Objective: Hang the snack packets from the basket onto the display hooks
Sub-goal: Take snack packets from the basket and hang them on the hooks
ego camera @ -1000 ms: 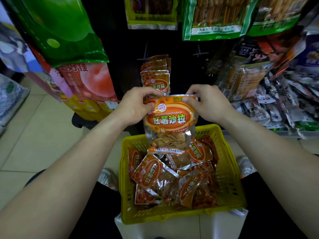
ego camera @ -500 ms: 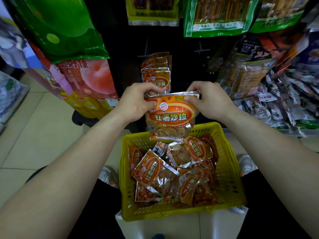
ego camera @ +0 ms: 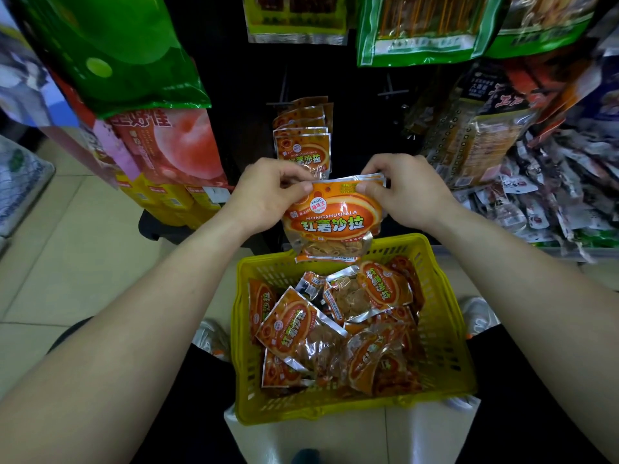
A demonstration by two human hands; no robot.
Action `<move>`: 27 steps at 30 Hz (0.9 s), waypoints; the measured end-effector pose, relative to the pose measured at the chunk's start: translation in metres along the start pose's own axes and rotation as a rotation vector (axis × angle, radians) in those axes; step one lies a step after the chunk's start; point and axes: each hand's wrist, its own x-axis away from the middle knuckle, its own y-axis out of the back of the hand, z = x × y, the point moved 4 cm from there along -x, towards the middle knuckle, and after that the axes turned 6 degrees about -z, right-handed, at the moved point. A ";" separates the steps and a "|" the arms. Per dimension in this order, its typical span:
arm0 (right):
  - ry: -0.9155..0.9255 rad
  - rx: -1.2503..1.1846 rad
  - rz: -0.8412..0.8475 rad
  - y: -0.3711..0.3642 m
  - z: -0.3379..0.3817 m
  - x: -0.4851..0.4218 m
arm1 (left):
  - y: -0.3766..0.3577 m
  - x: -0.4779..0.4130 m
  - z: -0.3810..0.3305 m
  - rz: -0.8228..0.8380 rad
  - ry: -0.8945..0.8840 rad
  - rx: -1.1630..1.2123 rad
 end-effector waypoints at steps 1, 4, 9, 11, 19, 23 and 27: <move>0.004 -0.001 0.001 0.000 0.000 0.000 | 0.000 0.000 0.000 -0.005 -0.004 -0.012; 0.017 0.000 0.002 -0.002 -0.002 -0.001 | 0.000 -0.001 0.001 -0.020 0.007 -0.011; 0.032 0.015 0.030 -0.005 -0.006 -0.002 | -0.003 -0.001 0.000 -0.025 -0.019 -0.018; 0.051 0.039 0.061 -0.005 -0.006 -0.002 | -0.006 0.000 -0.001 -0.022 -0.035 -0.032; 0.244 0.240 0.196 -0.025 0.015 0.008 | -0.021 0.006 -0.008 0.039 -0.124 -0.092; 0.216 0.272 0.187 -0.033 0.015 0.009 | -0.025 0.008 -0.008 0.064 -0.134 -0.126; 0.155 0.294 0.180 -0.031 0.009 0.009 | -0.026 0.011 0.000 0.074 -0.111 -0.130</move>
